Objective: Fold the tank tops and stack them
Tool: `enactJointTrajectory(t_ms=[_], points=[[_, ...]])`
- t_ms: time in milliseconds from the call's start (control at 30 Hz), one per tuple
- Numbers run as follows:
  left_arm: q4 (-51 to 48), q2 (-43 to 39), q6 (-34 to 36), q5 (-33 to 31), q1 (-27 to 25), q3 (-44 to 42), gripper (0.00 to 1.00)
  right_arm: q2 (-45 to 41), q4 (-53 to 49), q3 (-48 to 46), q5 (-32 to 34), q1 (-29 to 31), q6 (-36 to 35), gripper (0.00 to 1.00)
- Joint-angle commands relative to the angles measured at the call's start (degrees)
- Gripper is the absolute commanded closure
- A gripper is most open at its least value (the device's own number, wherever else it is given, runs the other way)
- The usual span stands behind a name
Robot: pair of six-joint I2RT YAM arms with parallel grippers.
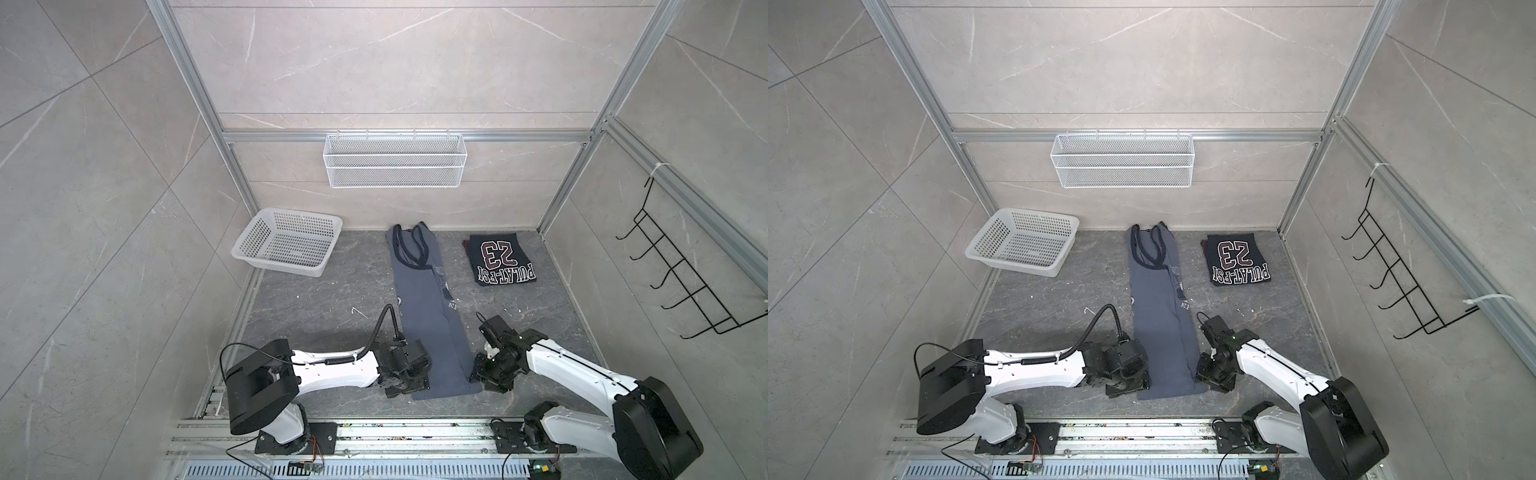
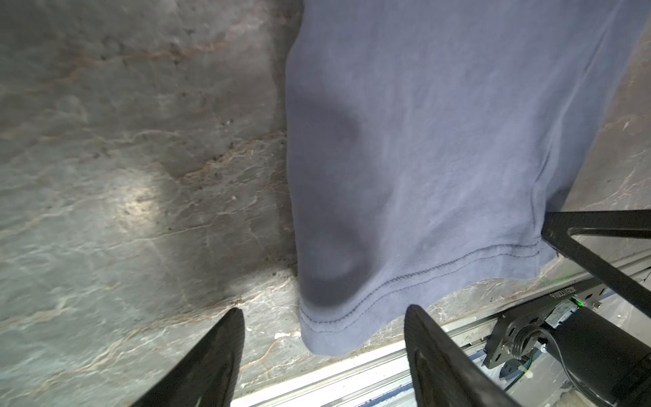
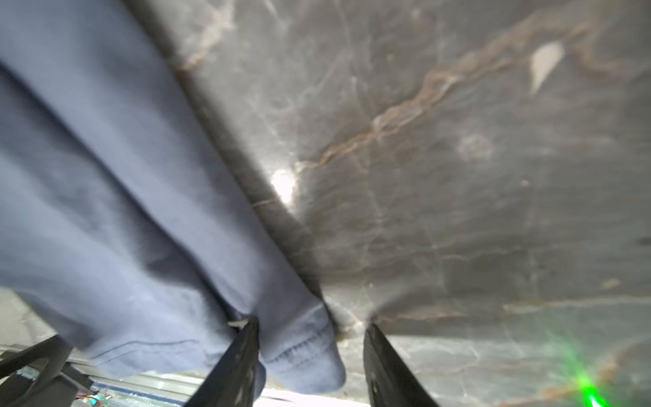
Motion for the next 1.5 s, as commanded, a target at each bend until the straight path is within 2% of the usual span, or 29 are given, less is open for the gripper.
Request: enactJointTrajectory(t_ms=[0,167,300,400,533,633,833,1033,1200,1467], points=[[3.27,2.3,-1.26,3.27,-0.2,0.18,0.31,1.18,2.02,-1.52,-0.85,0.38,-0.4,0.53],[5.77,6.05,-0.85,6.96,-0.39,1.17,0.45,0.68,3.41,-1.84,-1.86,2.03,0.85,0.67],[5.45,6.03,-0.79,7.37,-0.68,1.32,0.65,-0.66,3.02,-1.63,-1.6,4.24,2.58,0.81],[2.28,3.56,-0.37,5.4,-0.98,1.67,0.78,-3.09,1.38,-0.83,-0.07,6.58,4.27,0.93],[-2.29,-1.3,0.59,1.97,-0.6,3.31,0.9,-6.92,-1.37,2.43,2.09,8.56,5.76,1.0],[-3.19,-3.06,3.63,1.11,2.54,5.92,0.96,-6.74,-2.79,8.84,4.72,8.53,4.77,1.0],[-6.62,-2.11,12.67,0.57,15.26,16.01,0.97,3.84,-0.33,25.6,9.19,6.69,0.29,1.0],[-6.62,7.49,19.8,4.32,27.63,31.44,0.96,19.83,3.07,42.31,10.7,1.63,-4.73,1.0],[-7.17,18.87,22.85,7.67,34.28,43.93,0.95,31.67,4.74,53.71,10.26,-2.42,-6.73,1.0],[-8.55,34.0,24.55,10.3,40.22,60.43,0.93,46.4,6.35,68.08,8.49,-7.17,-9.23,1.0]])
